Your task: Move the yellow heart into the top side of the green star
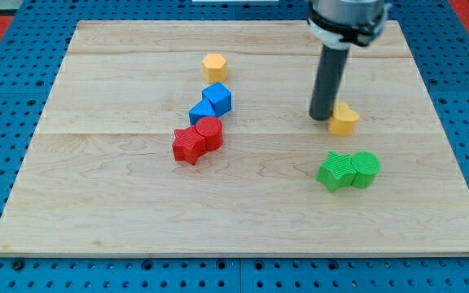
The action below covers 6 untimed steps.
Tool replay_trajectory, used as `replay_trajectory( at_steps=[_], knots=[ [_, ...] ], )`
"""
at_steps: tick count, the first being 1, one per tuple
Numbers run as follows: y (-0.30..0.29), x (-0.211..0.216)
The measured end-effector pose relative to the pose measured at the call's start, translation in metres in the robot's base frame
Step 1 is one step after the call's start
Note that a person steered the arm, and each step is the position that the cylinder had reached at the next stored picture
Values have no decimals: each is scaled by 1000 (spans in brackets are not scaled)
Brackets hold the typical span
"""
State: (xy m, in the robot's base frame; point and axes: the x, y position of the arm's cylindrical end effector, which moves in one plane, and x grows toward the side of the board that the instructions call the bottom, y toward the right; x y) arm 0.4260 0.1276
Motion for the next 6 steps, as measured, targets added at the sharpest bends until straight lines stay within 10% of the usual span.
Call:
replay_trajectory(
  at_steps=[5, 6],
  knots=[
    [23, -70],
    [51, -23]
  ],
)
